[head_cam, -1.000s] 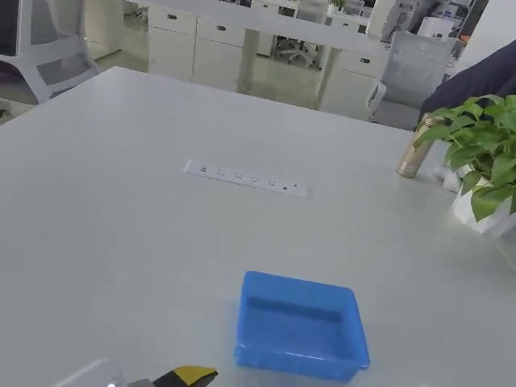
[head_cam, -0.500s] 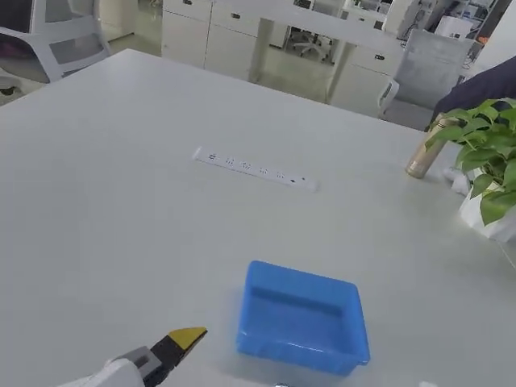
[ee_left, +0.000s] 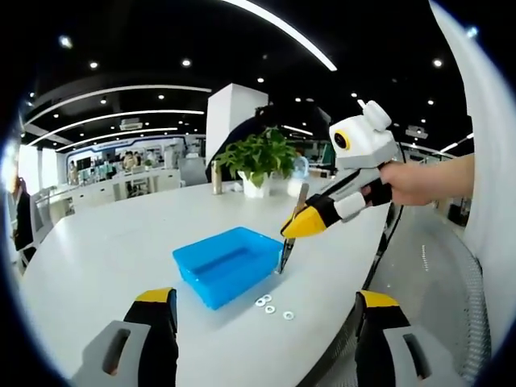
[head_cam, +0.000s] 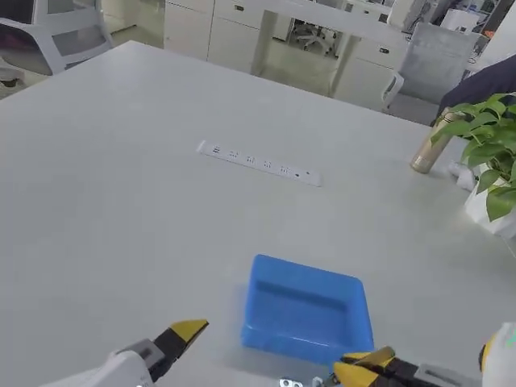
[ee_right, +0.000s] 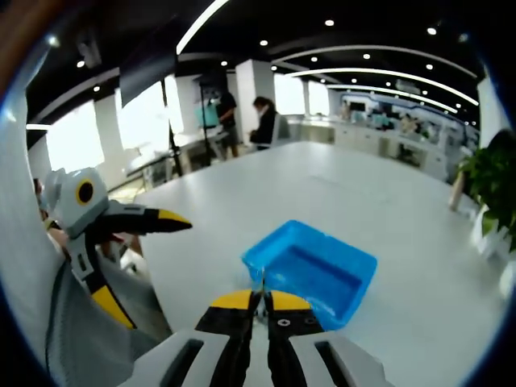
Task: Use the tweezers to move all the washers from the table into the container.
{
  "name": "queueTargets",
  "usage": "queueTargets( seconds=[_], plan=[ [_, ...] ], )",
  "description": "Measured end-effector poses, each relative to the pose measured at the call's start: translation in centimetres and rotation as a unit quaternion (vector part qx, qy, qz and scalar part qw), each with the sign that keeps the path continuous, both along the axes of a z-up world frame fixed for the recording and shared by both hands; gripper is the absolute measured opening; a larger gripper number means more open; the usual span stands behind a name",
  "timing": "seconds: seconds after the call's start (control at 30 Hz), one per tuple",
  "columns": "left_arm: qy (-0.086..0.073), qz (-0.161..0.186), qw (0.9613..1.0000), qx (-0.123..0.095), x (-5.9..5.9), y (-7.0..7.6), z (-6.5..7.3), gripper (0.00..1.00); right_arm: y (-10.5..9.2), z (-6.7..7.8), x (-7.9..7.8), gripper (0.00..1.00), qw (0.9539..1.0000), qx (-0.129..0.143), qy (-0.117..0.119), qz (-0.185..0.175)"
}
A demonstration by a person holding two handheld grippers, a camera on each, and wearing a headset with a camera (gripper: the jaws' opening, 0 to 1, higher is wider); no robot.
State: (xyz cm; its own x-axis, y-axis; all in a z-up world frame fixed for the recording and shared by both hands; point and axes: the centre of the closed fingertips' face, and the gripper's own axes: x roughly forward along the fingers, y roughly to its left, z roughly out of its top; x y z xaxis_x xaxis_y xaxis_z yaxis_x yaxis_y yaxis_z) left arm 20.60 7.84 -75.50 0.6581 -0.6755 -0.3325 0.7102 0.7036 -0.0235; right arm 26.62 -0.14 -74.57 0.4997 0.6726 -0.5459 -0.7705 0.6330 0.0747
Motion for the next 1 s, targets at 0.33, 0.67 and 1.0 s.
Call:
queueTargets(
  seconds=[0.33,0.67,1.0],
  plan=[
    [0.005,-0.007,1.0,0.004,-0.1,0.1,-0.5,0.9,-1.7,-0.2,4.6,0.02,0.9993,-0.019,-0.012,-0.031],
    [0.006,-0.009,0.9999,0.007,-0.1,0.1,-0.7,0.88,-2.9,-3.0,8.8,0.02,0.9974,-0.005,0.035,-0.062],
    [0.008,-0.009,0.9999,0.011,-0.2,0.1,-0.8,0.86,-2.5,-5.2,10.1,0.02,0.9971,-0.032,0.048,-0.049]
  ],
)
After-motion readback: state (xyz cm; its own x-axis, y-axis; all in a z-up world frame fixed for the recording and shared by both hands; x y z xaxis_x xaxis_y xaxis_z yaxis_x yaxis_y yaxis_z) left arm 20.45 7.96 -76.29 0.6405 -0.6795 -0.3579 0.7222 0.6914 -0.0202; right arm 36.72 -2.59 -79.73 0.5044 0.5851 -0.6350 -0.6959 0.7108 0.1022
